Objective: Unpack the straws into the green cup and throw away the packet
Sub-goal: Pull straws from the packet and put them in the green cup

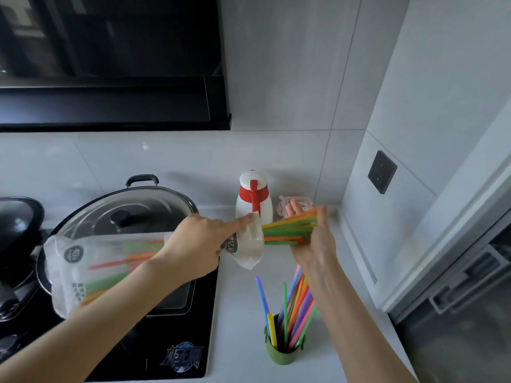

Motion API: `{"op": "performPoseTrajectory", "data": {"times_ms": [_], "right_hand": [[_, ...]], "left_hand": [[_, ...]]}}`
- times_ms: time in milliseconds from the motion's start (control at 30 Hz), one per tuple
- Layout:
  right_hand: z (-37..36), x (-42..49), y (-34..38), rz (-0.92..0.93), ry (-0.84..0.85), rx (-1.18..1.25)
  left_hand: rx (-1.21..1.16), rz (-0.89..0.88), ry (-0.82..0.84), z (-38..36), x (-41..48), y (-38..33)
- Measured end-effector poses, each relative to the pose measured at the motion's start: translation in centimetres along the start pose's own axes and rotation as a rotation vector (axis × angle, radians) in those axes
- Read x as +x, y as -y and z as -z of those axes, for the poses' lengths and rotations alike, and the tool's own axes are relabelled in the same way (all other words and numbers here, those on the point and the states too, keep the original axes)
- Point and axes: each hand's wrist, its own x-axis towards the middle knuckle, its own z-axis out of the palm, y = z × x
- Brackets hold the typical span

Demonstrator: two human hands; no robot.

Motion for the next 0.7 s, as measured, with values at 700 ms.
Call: {"op": "performPoseTrajectory", "data": {"times_ms": [700], "right_hand": [[2.4, -1.6, 7.7, 0.26, -0.191, 0.022]], "left_hand": [[-0.331, 0.151, 0.007, -3.8, -1.9, -5.2]]}}
